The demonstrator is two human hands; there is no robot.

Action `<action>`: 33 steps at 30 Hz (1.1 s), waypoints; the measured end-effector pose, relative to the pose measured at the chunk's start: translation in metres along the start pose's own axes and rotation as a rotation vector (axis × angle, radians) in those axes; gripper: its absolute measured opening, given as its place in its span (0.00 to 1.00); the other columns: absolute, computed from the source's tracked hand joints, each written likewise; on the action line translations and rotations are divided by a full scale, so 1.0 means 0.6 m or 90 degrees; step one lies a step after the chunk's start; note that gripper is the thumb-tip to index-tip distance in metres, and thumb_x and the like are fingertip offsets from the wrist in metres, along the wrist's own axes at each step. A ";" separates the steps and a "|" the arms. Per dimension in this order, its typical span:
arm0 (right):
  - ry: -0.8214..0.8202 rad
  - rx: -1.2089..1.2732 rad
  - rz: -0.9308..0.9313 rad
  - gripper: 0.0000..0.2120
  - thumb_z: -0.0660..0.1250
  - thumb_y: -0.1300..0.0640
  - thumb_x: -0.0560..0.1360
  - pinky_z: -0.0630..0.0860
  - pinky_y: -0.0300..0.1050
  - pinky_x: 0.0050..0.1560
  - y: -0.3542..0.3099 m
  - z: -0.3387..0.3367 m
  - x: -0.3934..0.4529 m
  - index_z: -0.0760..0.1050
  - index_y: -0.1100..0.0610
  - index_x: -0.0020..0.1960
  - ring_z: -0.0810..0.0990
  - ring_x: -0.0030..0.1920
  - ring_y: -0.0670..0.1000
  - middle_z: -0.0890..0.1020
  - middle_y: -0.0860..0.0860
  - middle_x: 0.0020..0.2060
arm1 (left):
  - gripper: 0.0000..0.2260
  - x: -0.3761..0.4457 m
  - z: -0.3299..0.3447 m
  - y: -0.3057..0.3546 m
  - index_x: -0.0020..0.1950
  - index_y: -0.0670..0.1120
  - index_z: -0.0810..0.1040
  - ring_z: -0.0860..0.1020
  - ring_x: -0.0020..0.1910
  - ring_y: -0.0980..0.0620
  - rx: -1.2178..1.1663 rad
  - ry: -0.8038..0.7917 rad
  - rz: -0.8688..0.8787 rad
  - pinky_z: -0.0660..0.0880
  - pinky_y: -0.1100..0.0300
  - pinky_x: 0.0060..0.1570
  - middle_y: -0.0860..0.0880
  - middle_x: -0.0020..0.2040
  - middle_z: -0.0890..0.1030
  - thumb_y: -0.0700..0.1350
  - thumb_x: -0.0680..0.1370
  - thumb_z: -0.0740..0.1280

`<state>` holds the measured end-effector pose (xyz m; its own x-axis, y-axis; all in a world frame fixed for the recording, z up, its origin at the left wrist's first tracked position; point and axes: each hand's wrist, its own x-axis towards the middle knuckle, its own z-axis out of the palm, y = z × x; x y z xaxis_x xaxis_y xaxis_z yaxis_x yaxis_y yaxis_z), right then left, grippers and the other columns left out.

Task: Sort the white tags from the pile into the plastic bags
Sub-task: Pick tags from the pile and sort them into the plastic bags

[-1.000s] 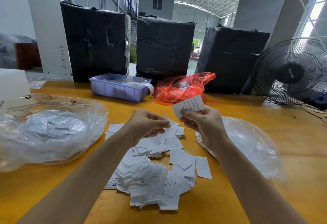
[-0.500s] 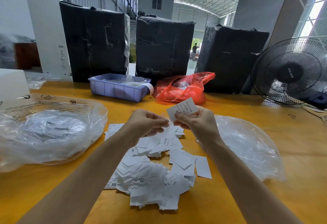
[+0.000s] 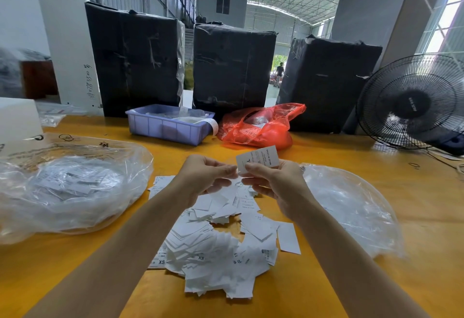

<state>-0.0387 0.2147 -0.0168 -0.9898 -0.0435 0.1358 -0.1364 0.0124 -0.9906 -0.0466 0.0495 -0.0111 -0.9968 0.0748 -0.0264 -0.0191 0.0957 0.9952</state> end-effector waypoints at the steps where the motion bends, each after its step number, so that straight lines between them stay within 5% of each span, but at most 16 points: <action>1: -0.005 0.015 0.021 0.05 0.72 0.59 0.72 0.78 0.46 0.47 0.000 -0.001 0.001 0.78 0.57 0.47 0.85 0.38 0.50 0.86 0.52 0.37 | 0.07 0.000 -0.001 0.000 0.43 0.43 0.82 0.81 0.31 0.60 -0.007 0.003 -0.002 0.76 0.64 0.38 0.51 0.37 0.85 0.45 0.70 0.74; 8: 0.013 0.103 0.110 0.13 0.73 0.57 0.70 0.77 0.42 0.36 0.000 -0.002 0.004 0.76 0.57 0.52 0.85 0.38 0.49 0.86 0.52 0.39 | 0.08 -0.003 0.000 0.002 0.45 0.41 0.83 0.82 0.34 0.57 -0.089 -0.034 -0.040 0.78 0.65 0.35 0.47 0.41 0.86 0.44 0.70 0.72; 23: 0.011 0.091 0.127 0.15 0.75 0.56 0.69 0.76 0.42 0.36 0.004 0.000 0.003 0.77 0.57 0.53 0.84 0.37 0.49 0.85 0.51 0.39 | 0.09 -0.004 0.012 -0.004 0.51 0.40 0.81 0.85 0.40 0.50 -0.166 -0.031 -0.028 0.80 0.61 0.37 0.44 0.42 0.85 0.42 0.73 0.71; 33: -0.162 -0.176 0.158 0.07 0.74 0.57 0.70 0.77 0.41 0.37 -0.009 -0.028 0.001 0.80 0.55 0.46 0.81 0.35 0.46 0.83 0.48 0.33 | 0.11 -0.006 0.008 -0.005 0.47 0.40 0.81 0.85 0.39 0.50 0.008 -0.149 -0.037 0.79 0.64 0.34 0.43 0.40 0.85 0.44 0.69 0.73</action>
<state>-0.0395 0.2313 -0.0111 -0.9569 -0.2494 -0.1485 0.0640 0.3178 -0.9460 -0.0429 0.0535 -0.0144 -0.9488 0.2971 -0.1068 -0.0743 0.1187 0.9901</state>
